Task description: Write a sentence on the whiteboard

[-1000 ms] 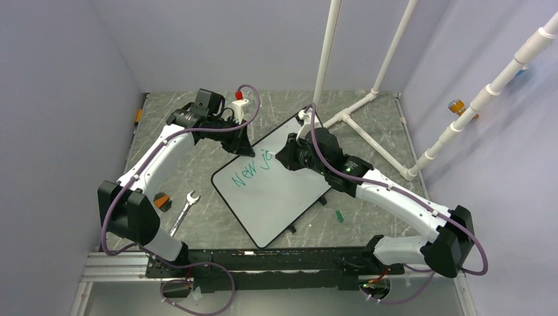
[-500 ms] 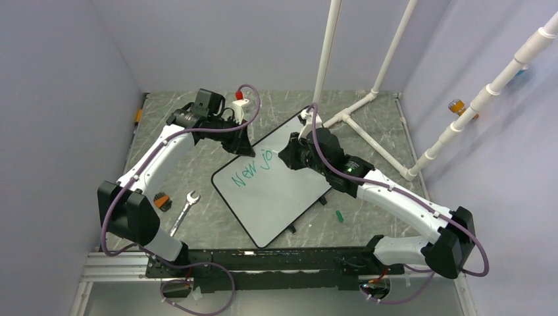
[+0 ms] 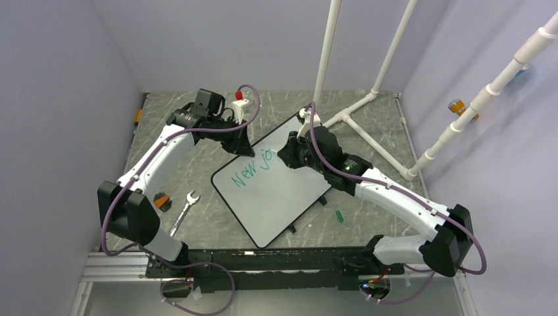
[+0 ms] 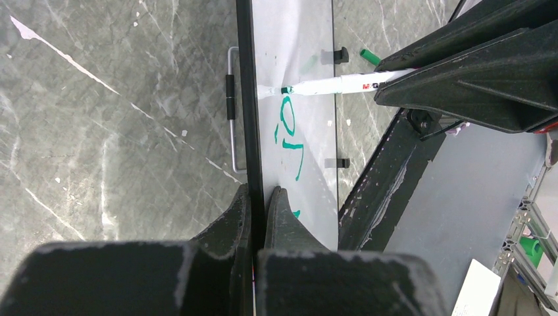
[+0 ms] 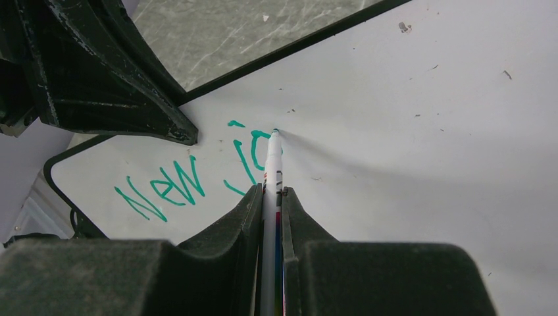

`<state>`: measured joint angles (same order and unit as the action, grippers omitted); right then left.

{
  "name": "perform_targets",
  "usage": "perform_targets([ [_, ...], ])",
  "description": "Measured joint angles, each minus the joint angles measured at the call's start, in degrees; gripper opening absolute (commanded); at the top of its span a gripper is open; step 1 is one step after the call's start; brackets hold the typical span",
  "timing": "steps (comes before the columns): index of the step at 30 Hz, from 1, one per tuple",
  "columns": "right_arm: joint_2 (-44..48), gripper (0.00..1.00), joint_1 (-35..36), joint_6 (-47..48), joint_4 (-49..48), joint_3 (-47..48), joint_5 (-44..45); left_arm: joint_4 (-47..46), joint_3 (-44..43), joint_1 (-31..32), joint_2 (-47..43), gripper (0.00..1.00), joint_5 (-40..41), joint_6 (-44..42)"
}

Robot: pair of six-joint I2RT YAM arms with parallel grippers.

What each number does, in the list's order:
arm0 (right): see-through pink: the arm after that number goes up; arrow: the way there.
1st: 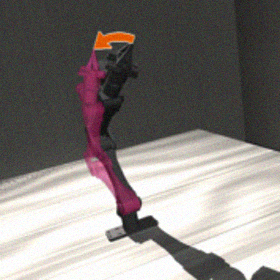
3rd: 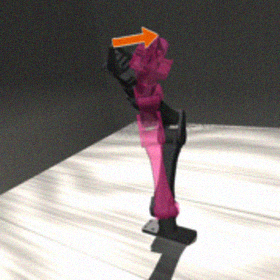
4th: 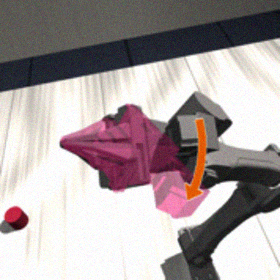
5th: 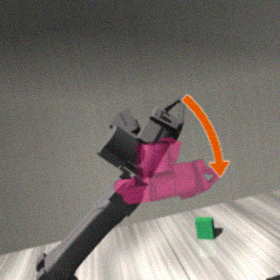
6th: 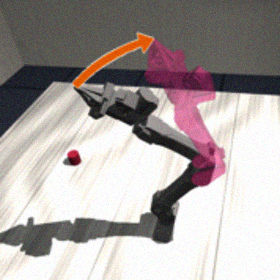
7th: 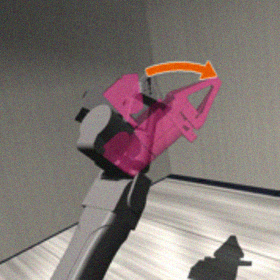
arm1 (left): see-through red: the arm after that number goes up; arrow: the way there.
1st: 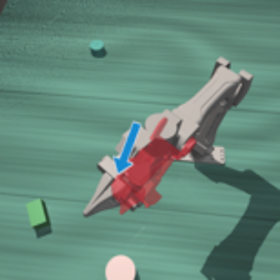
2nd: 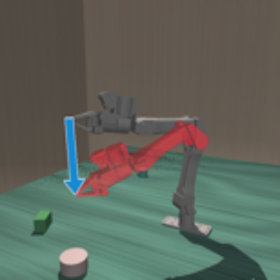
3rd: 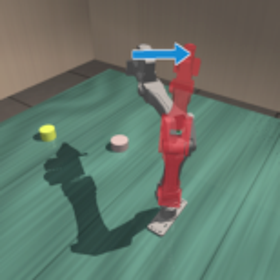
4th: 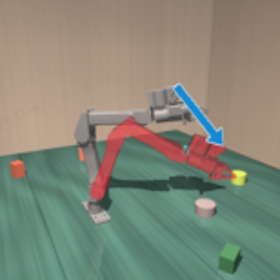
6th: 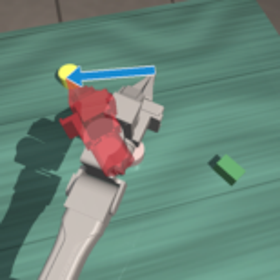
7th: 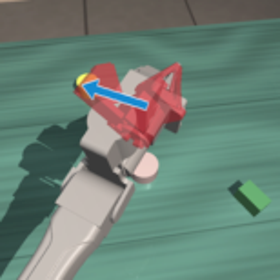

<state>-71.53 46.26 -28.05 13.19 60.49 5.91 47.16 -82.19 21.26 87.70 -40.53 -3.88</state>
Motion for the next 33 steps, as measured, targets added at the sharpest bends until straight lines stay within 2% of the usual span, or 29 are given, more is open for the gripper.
perform_targets([
  [13, -0.46, 0.00, -0.11, -0.02, -0.42, 0.24, -0.26, 0.17, 0.00, -0.02, 0.00, 0.00, 0.39, -0.02],
  [33, 2.73, 0.00, -0.33, -1.07, -1.40, -4.48, 0.24, 0.09, 0.00, -0.02, 0.00, 0.00, 0.31, 0.00],
])
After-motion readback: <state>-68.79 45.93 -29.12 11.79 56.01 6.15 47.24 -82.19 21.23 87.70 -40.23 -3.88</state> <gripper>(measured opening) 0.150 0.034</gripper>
